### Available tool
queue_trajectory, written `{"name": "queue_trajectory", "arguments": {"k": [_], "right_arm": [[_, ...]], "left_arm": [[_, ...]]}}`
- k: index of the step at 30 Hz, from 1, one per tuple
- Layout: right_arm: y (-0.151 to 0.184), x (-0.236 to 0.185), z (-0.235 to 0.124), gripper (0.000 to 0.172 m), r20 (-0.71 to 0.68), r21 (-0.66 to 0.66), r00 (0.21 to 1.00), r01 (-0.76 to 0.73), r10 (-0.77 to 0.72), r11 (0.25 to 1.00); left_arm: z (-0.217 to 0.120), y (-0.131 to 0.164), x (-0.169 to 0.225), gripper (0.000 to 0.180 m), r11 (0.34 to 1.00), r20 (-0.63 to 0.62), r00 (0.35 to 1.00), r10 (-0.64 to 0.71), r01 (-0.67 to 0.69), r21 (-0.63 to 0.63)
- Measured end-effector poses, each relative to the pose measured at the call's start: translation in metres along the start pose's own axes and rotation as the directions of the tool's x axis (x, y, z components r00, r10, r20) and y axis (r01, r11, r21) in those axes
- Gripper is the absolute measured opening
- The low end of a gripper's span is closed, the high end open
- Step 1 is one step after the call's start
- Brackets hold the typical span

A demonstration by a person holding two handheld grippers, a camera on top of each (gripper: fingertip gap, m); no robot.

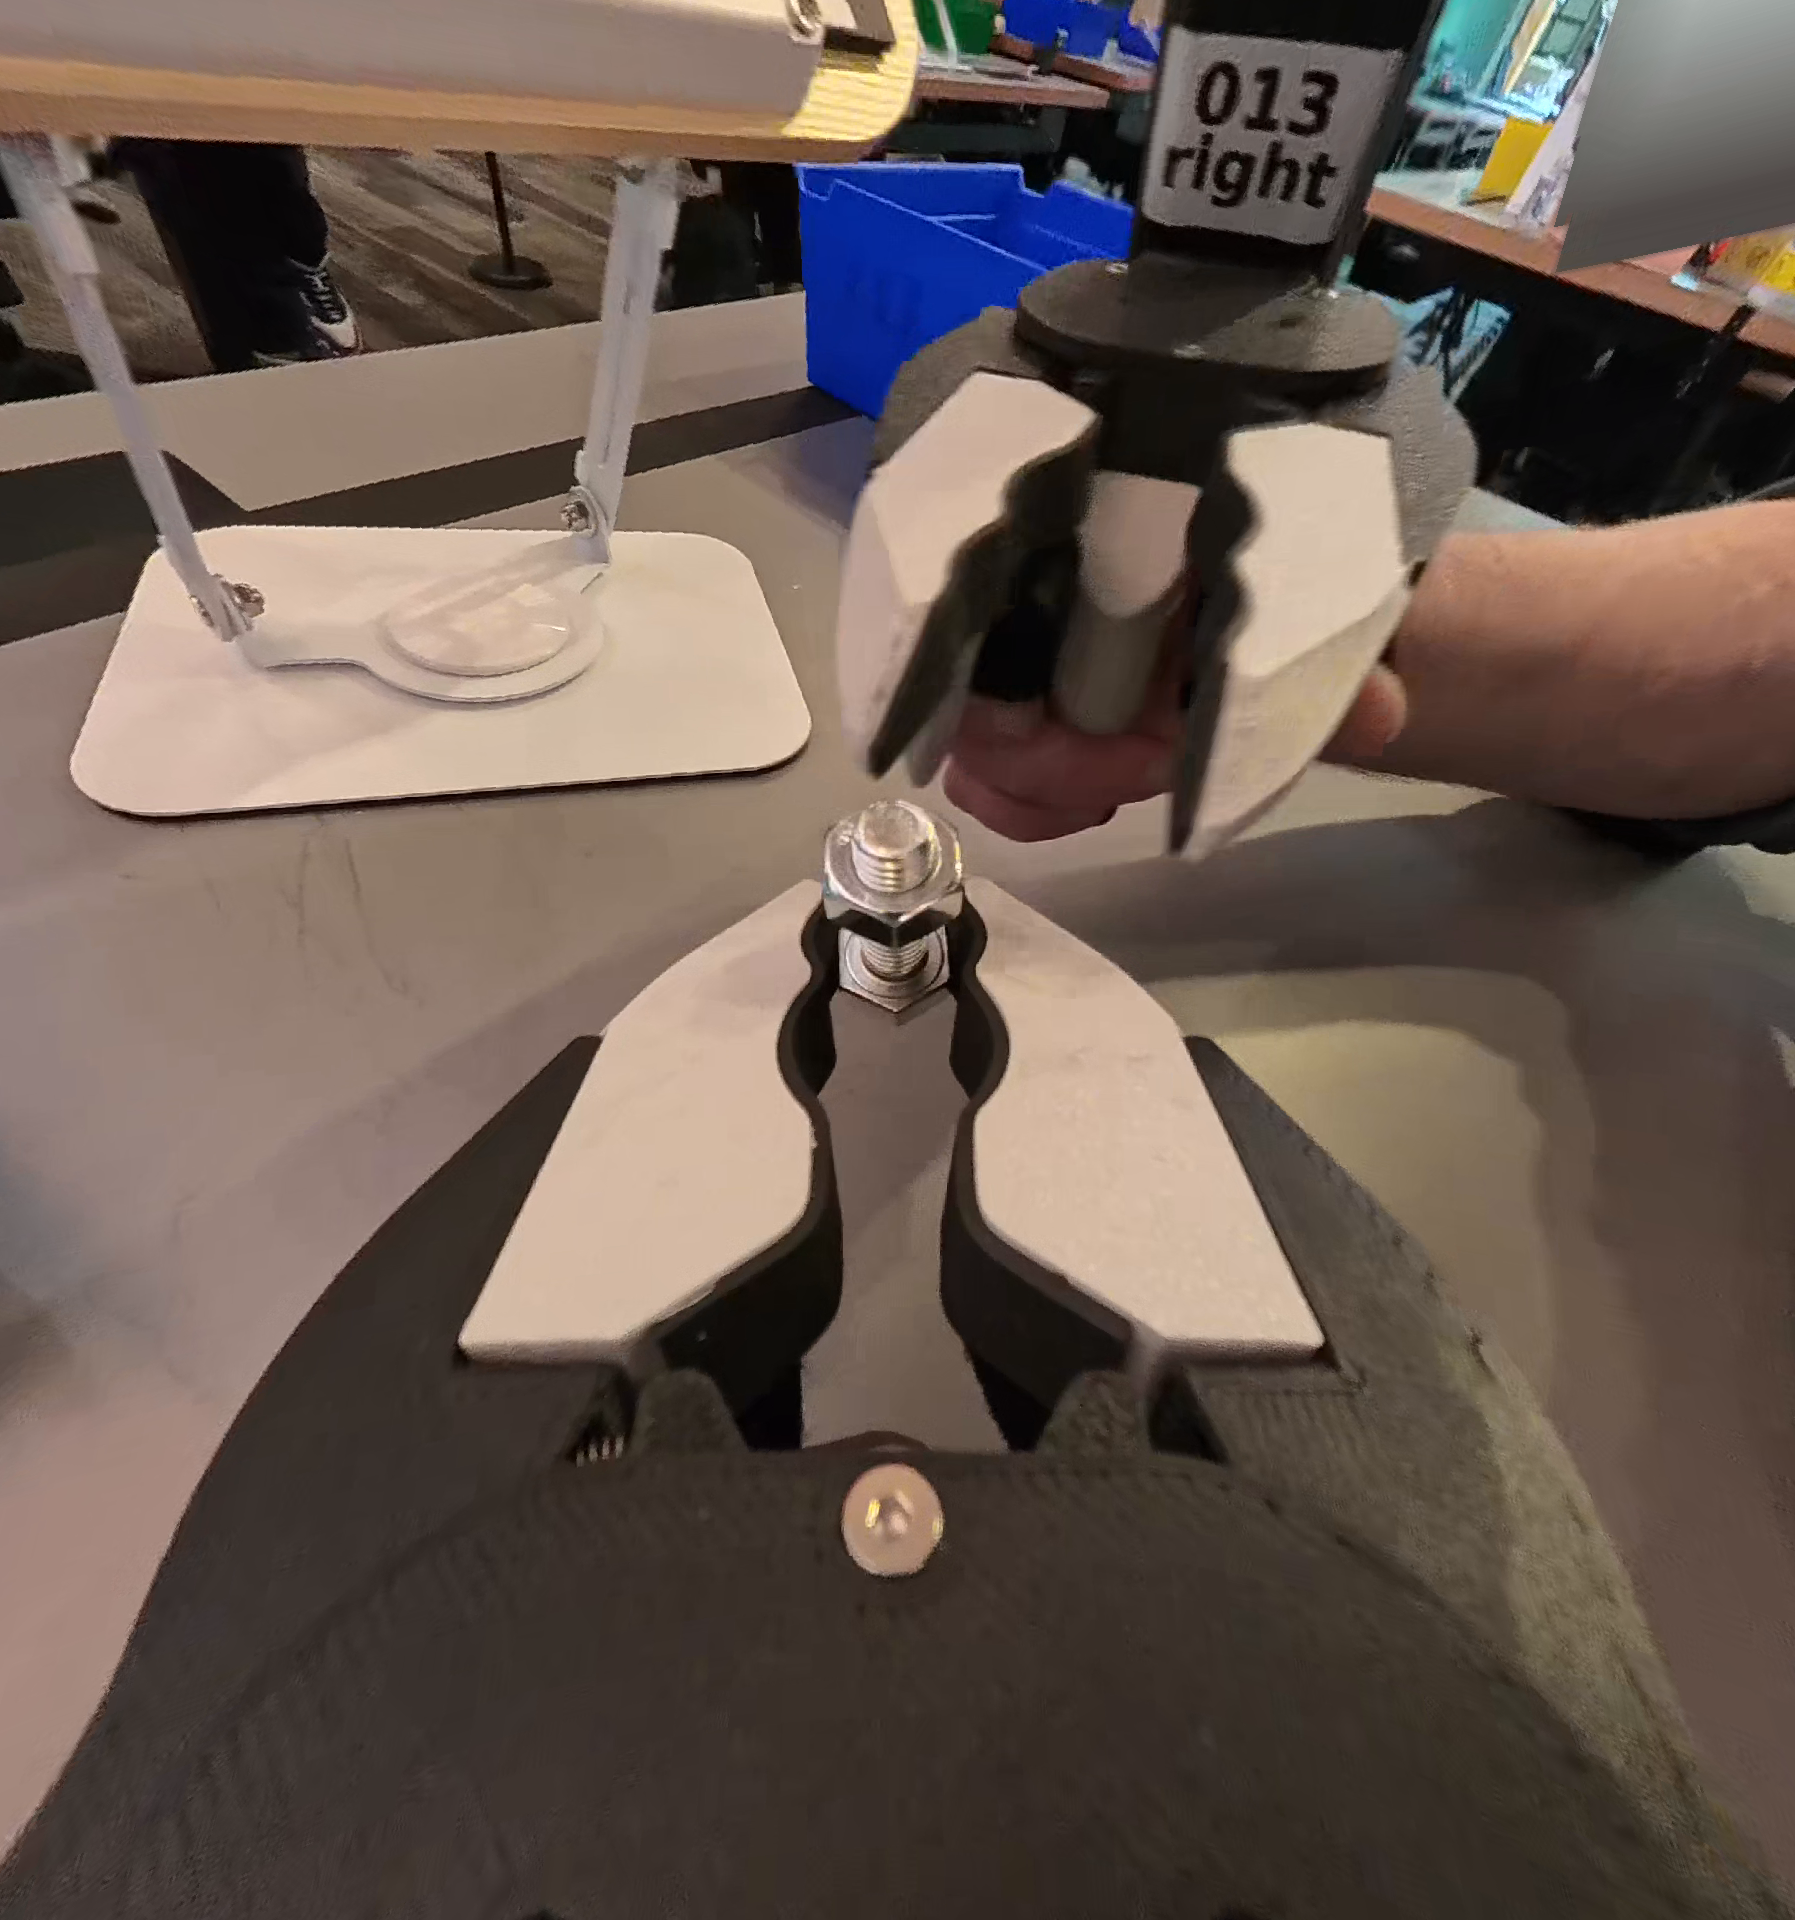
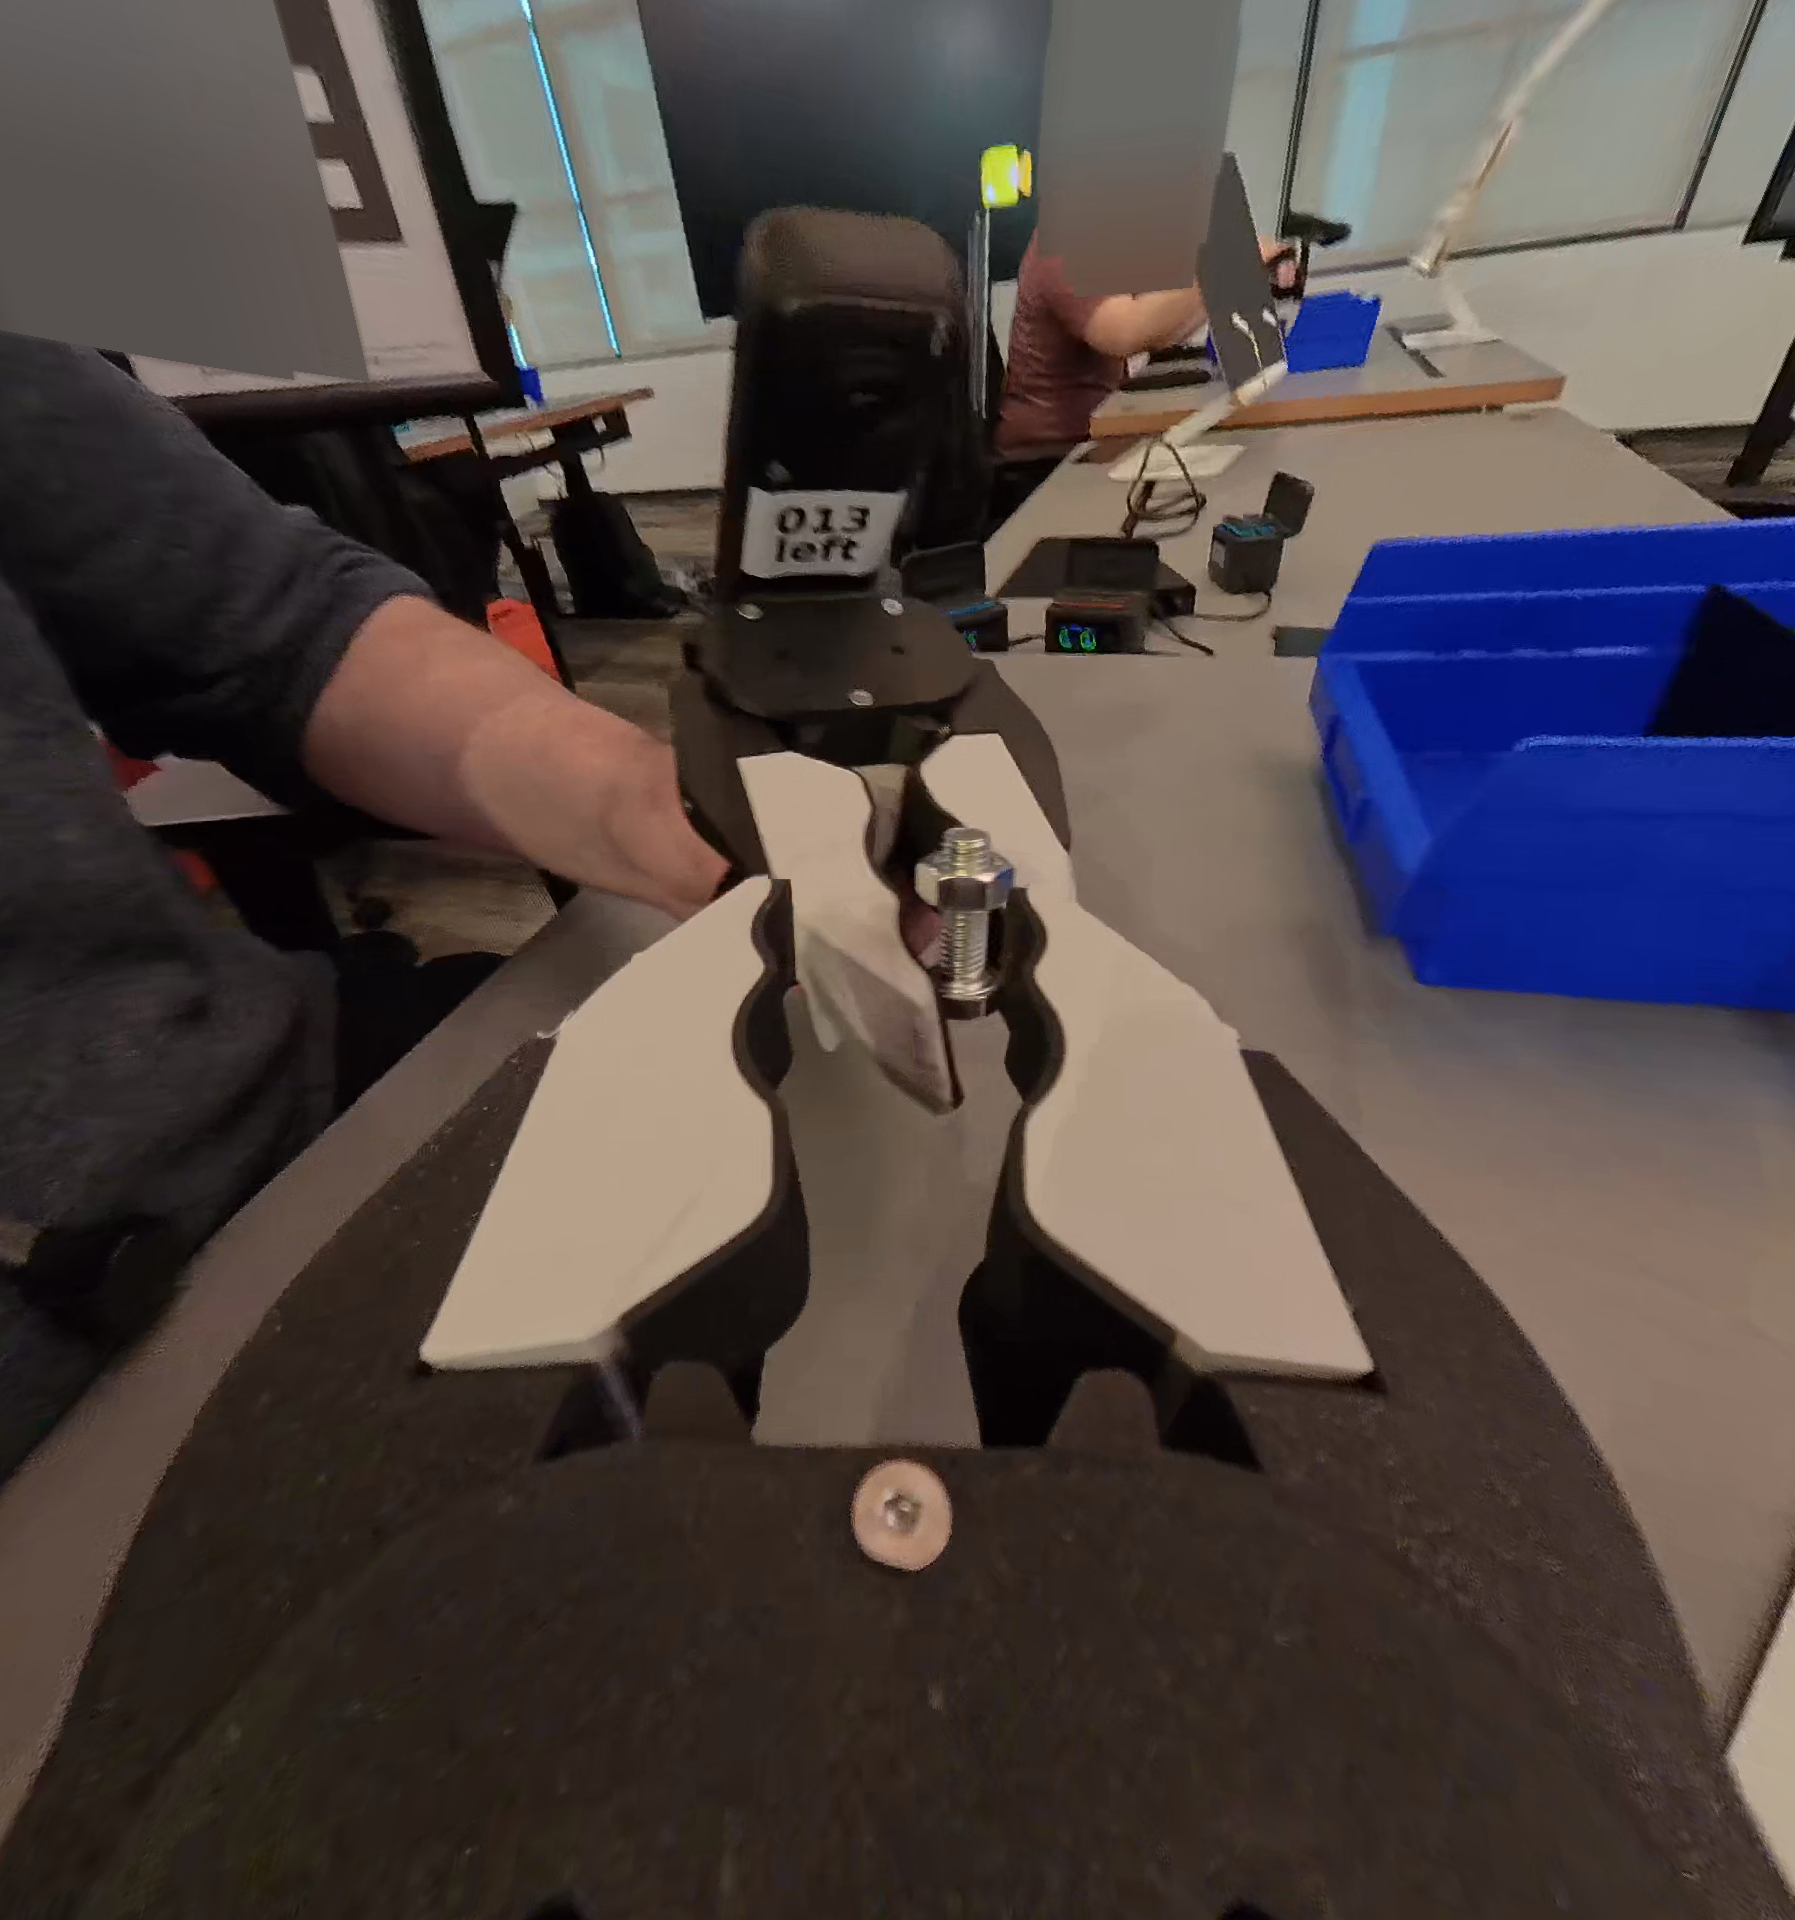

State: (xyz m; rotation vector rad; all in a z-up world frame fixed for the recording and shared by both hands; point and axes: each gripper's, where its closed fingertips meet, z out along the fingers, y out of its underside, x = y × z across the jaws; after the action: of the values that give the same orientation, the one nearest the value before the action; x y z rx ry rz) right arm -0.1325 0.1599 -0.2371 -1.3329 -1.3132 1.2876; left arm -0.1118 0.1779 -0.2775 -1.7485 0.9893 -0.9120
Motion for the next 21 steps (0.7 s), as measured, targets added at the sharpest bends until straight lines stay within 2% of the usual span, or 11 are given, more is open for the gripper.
{"name": "queue_trajectory", "arguments": {"k": [3,5,10,16,21], "right_arm": [[0.004,0.005,0.006,0.033,-0.018,-0.018,1.0,-0.011,0.011,1.0],[0.007,0.005,0.008,0.024,-0.004,-0.029,1.0,-0.018,0.017,0.999],[0.011,0.003,0.01,0.017,-0.003,-0.051,1.0,-0.016,0.016,0.999],[0.004,0.003,0.006,0.017,-0.006,0.036,0.999,-0.054,0.054,0.998],[-0.005,0.006,-0.001,0.017,-0.038,0.073,0.998,-0.049,0.052,0.996]], "left_arm": [[0.002,0.0,0.006,0.018,1.0,-0.011,1.0,0.021,-0.022,-0.011],[0.003,0.0,0.007,0.018,0.999,-0.012,0.999,0.037,-0.037,-0.018],[0.004,0.001,0.01,0.018,0.998,-0.016,0.998,0.055,-0.056,-0.028],[0.002,-0.006,0.013,0.018,0.996,-0.013,0.996,0.093,-0.093,0.018],[0.002,-0.014,0.02,0.049,0.992,-0.028,0.994,0.108,-0.106,0.065]]}}
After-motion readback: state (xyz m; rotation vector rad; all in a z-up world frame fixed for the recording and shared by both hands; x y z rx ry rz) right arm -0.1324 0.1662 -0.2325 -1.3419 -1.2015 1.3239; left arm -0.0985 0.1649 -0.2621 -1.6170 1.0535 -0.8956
